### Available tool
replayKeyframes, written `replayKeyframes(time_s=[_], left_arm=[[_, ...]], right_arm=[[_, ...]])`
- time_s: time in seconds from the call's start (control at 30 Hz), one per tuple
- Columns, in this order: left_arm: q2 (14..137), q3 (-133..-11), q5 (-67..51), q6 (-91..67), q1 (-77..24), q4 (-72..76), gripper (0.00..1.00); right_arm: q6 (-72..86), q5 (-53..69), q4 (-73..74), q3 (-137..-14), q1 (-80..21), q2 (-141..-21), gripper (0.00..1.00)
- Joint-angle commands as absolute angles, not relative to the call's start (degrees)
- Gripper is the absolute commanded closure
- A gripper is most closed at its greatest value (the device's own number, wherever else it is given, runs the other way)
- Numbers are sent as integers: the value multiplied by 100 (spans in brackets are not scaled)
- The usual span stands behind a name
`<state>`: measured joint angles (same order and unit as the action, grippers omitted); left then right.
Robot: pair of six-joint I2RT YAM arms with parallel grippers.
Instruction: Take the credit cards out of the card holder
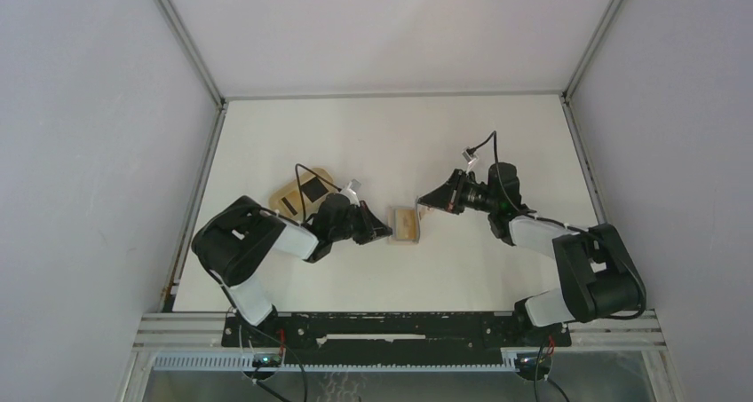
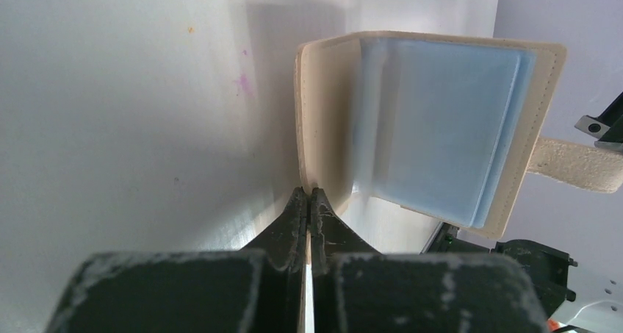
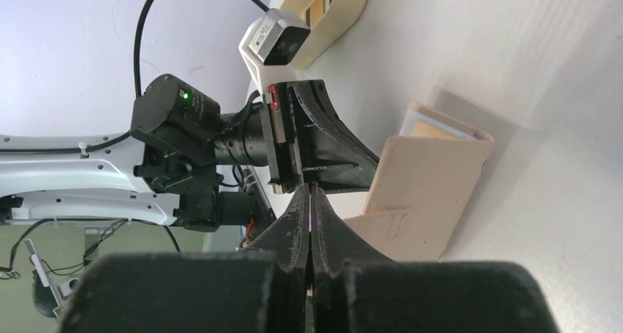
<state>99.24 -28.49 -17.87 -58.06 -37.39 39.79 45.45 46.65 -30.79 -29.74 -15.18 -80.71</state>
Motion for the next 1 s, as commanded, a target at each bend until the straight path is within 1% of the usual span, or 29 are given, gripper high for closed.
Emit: replayKeyframes(time_s=[0.0,0.1,0.2,0.37,0.4,0.43,0.47,0.53,0.57,0.6,0.7,0.83,0.9,0.97], left_arm=[[9958,-2917,-1758,-5852,-3777,4224,100],[9695,-2849,-1625,-5705,-3774,3969,100],[9425,-2823,-1501,-5546,-3778,3623,100],[9129,-2896,-1378,-5371,-3774,3224,100],[9083,-2925,-1359,-5336,-3776,3132,100],[9037,-2953,-1354,-5298,-3778,3035,100],[8995,-2979,-1342,-5262,-3776,2940,100],[8922,-3013,-1298,-5203,-3771,2808,100],[8910,-3022,-1273,-5176,-3775,2755,100],[8904,-3031,-1257,-5165,-3779,2725,100],[8915,-3011,-1263,-5188,-3781,2705,100],[8974,-2942,-1195,-5186,-3797,2706,100],[9039,-2921,-1188,-5206,-3798,2720,100],[9076,-2882,-1186,-5232,-3806,2778,100]], right_arm=[[5153,4821,-4153,-3088,-1567,-8388,100],[4702,4808,-3714,-2741,-1278,-8309,100],[4546,4769,-3615,-2233,-823,-8066,100],[4000,4201,-2696,-2164,-686,-7708,100],[3921,4053,-2512,-2195,-686,-7655,90],[3862,3930,-2294,-2223,-690,-7588,72],[3800,3820,-2172,-2250,-690,-7499,57],[3600,3595,-1864,-2336,-745,-7255,30],[3396,3398,-1634,-2427,-823,-7089,23],[3244,3168,-1371,-2519,-1007,-6920,20],[2896,2439,-791,-2832,-1547,-6431,14],[2632,1926,-719,-2996,-2215,-6140,1],[2689,1979,-921,-2997,-2425,-6201,0],[2866,2334,-1248,-2989,-2494,-6422,0]])
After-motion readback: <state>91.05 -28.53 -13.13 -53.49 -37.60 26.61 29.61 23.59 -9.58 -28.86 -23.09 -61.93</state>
